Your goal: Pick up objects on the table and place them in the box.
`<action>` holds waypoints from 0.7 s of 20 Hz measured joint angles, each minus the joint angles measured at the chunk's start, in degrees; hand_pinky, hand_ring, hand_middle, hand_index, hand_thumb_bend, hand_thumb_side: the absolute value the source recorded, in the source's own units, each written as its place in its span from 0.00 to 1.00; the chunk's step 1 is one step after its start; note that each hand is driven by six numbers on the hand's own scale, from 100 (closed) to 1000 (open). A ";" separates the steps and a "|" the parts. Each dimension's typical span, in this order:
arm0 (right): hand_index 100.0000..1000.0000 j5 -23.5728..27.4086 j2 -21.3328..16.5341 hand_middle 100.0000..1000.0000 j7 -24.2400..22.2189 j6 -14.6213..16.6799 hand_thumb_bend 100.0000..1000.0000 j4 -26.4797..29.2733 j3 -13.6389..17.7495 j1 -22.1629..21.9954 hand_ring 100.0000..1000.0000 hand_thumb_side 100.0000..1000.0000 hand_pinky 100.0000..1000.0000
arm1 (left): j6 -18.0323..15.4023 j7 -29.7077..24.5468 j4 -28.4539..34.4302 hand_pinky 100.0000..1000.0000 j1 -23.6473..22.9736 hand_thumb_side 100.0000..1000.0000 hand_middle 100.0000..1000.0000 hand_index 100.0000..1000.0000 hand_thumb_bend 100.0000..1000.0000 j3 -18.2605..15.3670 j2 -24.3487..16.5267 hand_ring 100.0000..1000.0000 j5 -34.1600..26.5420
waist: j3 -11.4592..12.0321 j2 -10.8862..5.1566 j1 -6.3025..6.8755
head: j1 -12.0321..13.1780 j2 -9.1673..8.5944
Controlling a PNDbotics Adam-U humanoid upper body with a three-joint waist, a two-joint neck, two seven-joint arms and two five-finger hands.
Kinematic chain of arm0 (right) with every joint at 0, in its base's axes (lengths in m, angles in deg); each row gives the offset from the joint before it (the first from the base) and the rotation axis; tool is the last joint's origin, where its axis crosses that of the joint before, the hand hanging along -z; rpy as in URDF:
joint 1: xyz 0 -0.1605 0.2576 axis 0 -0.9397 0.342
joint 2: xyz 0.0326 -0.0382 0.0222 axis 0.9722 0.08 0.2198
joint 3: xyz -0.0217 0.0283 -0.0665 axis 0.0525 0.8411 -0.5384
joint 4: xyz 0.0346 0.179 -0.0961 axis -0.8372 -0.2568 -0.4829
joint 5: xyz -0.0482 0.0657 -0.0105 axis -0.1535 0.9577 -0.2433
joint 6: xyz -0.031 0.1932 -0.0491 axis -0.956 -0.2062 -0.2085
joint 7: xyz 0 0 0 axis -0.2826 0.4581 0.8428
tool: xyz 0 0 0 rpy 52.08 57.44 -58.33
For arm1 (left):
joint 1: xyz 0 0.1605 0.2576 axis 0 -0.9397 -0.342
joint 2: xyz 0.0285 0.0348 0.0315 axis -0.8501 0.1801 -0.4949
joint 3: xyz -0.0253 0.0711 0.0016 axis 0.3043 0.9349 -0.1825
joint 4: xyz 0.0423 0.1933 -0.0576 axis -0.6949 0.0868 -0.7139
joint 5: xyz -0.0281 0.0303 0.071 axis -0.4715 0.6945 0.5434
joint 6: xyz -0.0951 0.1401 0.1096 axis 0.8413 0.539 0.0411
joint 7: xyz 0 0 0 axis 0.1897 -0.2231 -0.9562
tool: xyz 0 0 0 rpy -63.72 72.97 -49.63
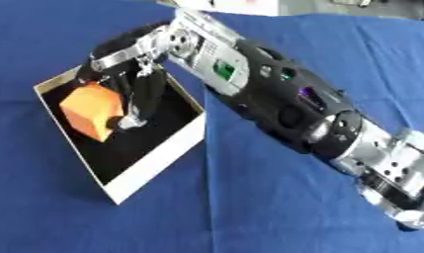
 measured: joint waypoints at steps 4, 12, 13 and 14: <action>0.50 -1.12 0.32 0.40 0.09 1.09 0.00 -1.57 0.16 -0.34 0.59 0.23 0.58 | 0.00 -0.05 0.00 0.39 0.04 0.68 0.42 0.62 0.00 0.01 0.22 0.38 -0.03 | 0.00 0.13 -0.02 | -0.02 0.02; 0.89 -3.94 0.31 0.83 -2.86 5.81 0.17 -2.44 0.73 -0.46 0.89 0.39 0.81 | 0.24 -0.29 0.00 0.39 0.02 0.68 0.42 0.62 0.00 0.02 0.26 0.38 -0.04 | -0.27 0.28 0.19 | -0.20 0.50; 0.94 -4.42 0.27 0.88 -2.86 6.42 0.26 -2.17 0.73 -0.18 0.92 0.38 0.84 | 0.26 -0.31 0.00 0.39 0.02 0.68 0.42 0.62 0.00 0.02 0.27 0.38 -0.04 | -0.35 0.28 0.23 | -0.20 0.52; 0.94 -4.96 0.18 0.88 -2.64 6.84 0.27 -1.75 0.73 0.06 0.93 0.38 0.85 | 0.30 -0.35 0.00 0.39 0.02 0.68 0.42 0.62 0.00 0.02 0.27 0.38 -0.04 | -0.37 0.28 0.24 | -0.20 0.52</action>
